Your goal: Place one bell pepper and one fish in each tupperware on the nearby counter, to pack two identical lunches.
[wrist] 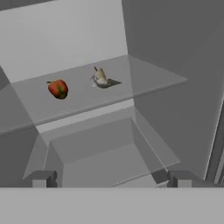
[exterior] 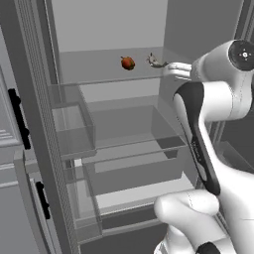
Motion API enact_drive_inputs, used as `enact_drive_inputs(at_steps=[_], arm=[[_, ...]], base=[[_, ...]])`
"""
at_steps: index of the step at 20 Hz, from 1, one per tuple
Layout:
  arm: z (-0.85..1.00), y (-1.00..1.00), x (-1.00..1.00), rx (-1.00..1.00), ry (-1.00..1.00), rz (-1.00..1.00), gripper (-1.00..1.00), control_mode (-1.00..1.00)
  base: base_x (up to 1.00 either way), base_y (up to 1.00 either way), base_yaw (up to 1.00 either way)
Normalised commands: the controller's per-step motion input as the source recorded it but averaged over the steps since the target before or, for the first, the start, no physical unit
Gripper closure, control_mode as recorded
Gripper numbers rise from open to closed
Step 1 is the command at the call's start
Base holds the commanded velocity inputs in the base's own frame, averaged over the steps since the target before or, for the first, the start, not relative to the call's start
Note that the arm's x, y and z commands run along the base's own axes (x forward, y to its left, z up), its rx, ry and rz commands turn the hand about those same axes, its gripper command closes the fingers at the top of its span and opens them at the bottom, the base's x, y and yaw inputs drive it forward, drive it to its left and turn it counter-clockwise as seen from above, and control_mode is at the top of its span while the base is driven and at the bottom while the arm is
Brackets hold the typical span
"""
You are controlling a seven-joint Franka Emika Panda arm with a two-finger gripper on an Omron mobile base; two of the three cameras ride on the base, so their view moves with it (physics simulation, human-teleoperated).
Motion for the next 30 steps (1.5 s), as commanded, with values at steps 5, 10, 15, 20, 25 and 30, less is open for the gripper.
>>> enact_drive_inputs(at_steps=[5, 10, 15, 20, 25, 30], arm=[[0.08, -0.01, 0.37, 0.0, 0.0, 0.0, -1.0, -1.0], [-0.05, 0.0, 0.56, 0.0, 0.0, 0.0, -1.0, -1.0], [-0.01, -0.05, 0.57, 0.0, 0.0, 0.0, -1.0, -1.0], [-0.08, -0.07, 0.7, 0.0, 0.02, 0.0, -1.0, -1.0], [-0.18, -0.01, 0.79, -0.01, 0.04, 0.0, -1.0, -1.0], [-0.04, -0.02, 0.73, 0.0, 0.06, 0.0, -1.0, -1.0]], base=[[0.0, 0.0, 0.0], [0.0, 0.0, 0.0], [0.0, 0.0, 0.0], [0.0, 0.0, 0.0], [0.0, 0.0, 0.0], [0.0, 0.0, 0.0]])
